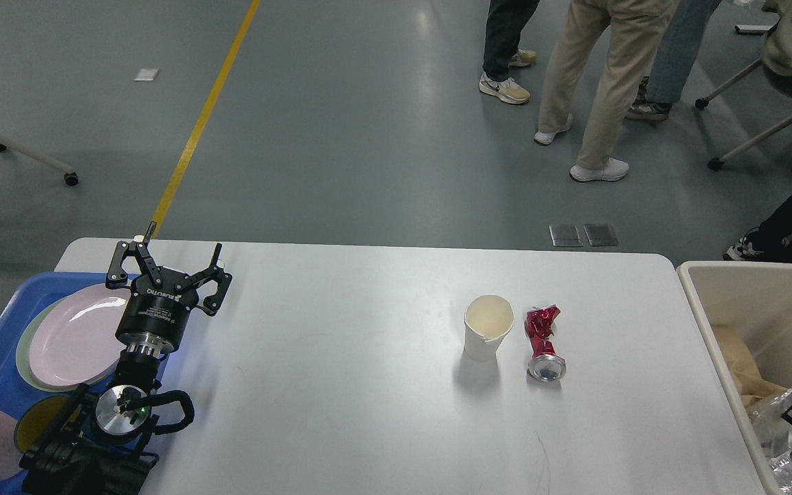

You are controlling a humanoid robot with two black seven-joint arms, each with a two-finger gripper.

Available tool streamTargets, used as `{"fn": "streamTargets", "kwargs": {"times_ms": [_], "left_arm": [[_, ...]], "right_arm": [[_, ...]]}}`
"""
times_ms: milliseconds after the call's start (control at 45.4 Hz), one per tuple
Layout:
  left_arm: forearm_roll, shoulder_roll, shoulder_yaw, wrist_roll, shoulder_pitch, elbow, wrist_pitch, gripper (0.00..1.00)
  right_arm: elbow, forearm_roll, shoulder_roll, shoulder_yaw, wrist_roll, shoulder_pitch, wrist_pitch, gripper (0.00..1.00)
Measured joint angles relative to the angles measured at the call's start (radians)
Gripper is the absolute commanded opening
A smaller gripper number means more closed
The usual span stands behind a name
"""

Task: Tidy desktop
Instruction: 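Raise the right gripper out of the bin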

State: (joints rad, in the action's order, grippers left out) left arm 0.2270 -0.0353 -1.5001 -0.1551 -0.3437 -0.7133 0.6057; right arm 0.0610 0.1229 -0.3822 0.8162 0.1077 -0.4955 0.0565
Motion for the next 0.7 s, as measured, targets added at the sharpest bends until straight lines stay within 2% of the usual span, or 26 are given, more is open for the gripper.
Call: {"fn": "streamTargets", "kwargs": {"times_ms": [705], "left_arm": [[0.0, 0.0, 0.0, 0.0, 0.0, 0.0, 0.0, 0.97]], "right_arm": [[0.009, 0.0, -0.007, 0.001, -0.005, -0.018, 0.028, 1.0]]}}
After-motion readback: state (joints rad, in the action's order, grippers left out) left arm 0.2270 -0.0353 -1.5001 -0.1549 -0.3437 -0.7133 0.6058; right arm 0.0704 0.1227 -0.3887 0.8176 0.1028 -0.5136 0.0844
